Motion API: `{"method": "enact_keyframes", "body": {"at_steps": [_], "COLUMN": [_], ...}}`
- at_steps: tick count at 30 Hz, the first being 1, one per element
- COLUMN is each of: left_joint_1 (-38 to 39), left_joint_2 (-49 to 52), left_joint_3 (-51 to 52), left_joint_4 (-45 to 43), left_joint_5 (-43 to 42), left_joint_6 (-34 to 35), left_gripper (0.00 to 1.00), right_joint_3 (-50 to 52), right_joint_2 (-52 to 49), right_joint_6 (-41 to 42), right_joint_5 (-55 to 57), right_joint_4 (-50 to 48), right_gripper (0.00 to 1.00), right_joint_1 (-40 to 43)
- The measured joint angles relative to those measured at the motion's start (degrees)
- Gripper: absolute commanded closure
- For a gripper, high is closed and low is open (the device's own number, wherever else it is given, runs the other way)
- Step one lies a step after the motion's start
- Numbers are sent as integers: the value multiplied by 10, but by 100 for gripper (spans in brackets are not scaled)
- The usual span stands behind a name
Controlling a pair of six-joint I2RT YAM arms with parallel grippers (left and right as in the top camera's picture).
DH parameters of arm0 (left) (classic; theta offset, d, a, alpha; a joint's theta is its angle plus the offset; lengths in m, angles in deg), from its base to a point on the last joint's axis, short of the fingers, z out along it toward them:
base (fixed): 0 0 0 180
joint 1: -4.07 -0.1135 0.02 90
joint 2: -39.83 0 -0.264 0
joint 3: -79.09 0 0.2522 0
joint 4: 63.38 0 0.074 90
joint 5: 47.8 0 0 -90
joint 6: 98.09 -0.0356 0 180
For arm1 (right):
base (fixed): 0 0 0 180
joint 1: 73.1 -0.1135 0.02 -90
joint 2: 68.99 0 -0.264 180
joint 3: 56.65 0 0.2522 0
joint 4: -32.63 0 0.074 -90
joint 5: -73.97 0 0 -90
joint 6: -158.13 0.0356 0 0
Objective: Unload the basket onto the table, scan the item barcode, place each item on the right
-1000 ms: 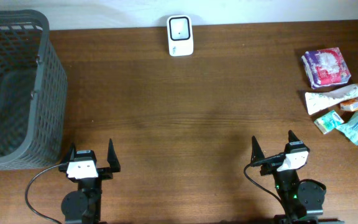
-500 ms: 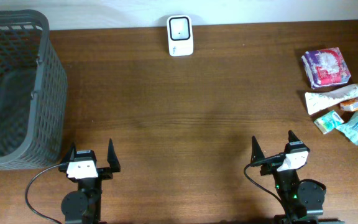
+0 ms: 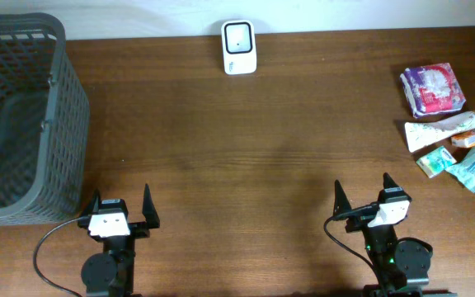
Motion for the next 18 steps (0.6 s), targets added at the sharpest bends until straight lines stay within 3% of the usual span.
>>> {"method": "enact_keyframes", "body": {"at_steps": [18], "left_joint_1": [0], "left_joint_2": [0], "left_joint_3": [0], "left_joint_4": [0], "left_joint_5": [0], "left_joint_6": [0], "left_gripper": [1], "right_joint_3": [0], "right_joint_2": [0], "right_joint_6": [-17], "right_joint_5": [6], "right_joint_4": [1], "right_gripper": [1], "right_joint_1": [0]}}
